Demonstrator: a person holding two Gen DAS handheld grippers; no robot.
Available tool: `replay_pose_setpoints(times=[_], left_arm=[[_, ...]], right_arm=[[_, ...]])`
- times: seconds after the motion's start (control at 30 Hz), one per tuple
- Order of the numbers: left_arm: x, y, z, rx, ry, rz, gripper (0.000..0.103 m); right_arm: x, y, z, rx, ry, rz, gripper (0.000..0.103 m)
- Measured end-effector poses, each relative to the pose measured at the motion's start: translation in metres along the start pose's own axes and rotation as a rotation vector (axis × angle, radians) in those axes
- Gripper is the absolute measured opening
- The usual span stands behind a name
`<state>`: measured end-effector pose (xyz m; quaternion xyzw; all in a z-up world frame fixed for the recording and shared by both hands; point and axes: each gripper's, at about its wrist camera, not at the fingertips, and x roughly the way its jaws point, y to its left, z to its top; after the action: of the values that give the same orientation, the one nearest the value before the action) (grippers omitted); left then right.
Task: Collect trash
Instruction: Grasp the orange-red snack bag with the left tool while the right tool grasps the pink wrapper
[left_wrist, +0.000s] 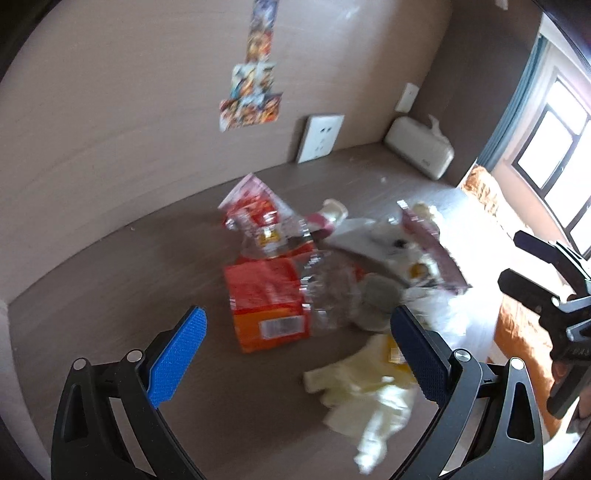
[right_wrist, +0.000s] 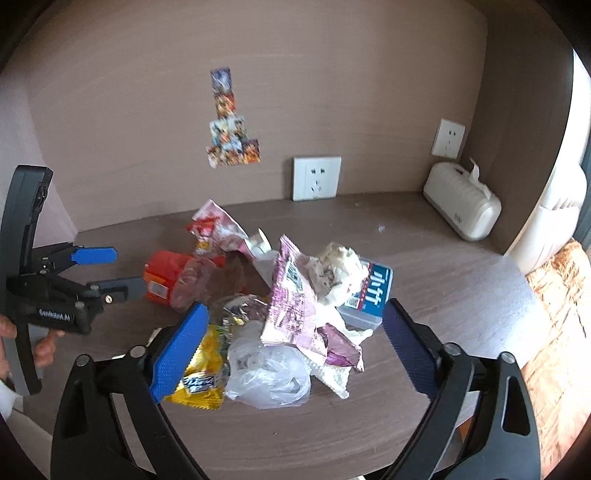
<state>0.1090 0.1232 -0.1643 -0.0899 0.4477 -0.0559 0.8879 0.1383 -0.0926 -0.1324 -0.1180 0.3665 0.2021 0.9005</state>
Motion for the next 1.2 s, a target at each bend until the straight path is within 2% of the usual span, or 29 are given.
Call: replay_pose_setpoints(times=[0.2,0.27,0.43,0.47,0.57,0.63,0.7,0.73,0.8,0.87,0.9,0.97,1.0,1.03,1.07,1.13,1.2], left_arm=[[0.025,0.015,-0.003,0.000,0.039,-0.080,0.098],[0.033,0.013,-0.003,0.003,0.052,-0.127,0.098],[0.047,0.007,-0.005,0.023,0.079,-0.179,0.097],[0.048,0.008,-0.004,0.021,0.079,-0.191,0.095],[0.049,0.007,-0.004,0.010,0.074,-0.215,0.087],[0.050,0.006,-0.005,0.006,0.080,-0.231,0.087],[0.049,0.004,-0.005,0.016,0.086,-0.259,0.085],[0.050,0.002,-0.006,0.023,0.092,-0.268,0.081],[0.053,0.000,-0.008,0.032,0.102,-0.282,0.070],[0.058,-0.002,-0.010,0.034,0.129,-0.301,0.058],[0.060,-0.005,-0.011,0.041,0.137,-0.297,0.050],[0.064,-0.010,-0.013,0.049,0.148,-0.310,0.045],[0.065,-0.012,-0.013,0.045,0.152,-0.325,0.043],[0.067,-0.013,-0.013,0.039,0.153,-0.340,0.032],[0.068,-0.014,-0.013,0.022,0.155,-0.358,0.031],[0.067,-0.016,-0.013,0.023,0.141,-0.347,0.028],[0.061,-0.018,-0.013,0.028,0.116,-0.337,0.013]], right_arm=[[0.025,0.002,-0.008,0.028,0.041,-0.016,0.085],[0.032,0.005,-0.009,0.023,0.052,-0.024,0.080],[0.046,0.013,-0.010,-0.010,0.065,-0.052,0.065],[0.049,0.013,-0.010,-0.011,0.070,-0.048,0.061],[0.055,0.012,-0.010,0.000,0.090,-0.034,0.058],[0.059,0.009,-0.011,0.015,0.111,-0.002,0.058],[0.059,0.008,-0.012,0.016,0.105,-0.005,0.051],[0.058,0.008,-0.013,0.016,0.102,-0.010,0.042],[0.055,0.005,-0.013,0.034,0.089,-0.009,0.039],[0.053,0.003,-0.013,0.044,0.078,-0.017,0.026],[0.052,0.001,-0.013,0.051,0.074,-0.018,0.023],[0.052,0.000,-0.013,0.055,0.079,-0.015,0.019],[0.051,-0.001,-0.013,0.054,0.079,-0.020,0.018],[0.050,-0.001,-0.013,0.056,0.076,-0.022,0.018],[0.049,-0.001,-0.013,0.057,0.073,-0.023,0.018],[0.047,-0.002,-0.013,0.061,0.065,-0.029,0.018],[0.045,-0.003,-0.014,0.066,0.055,-0.028,0.018]])
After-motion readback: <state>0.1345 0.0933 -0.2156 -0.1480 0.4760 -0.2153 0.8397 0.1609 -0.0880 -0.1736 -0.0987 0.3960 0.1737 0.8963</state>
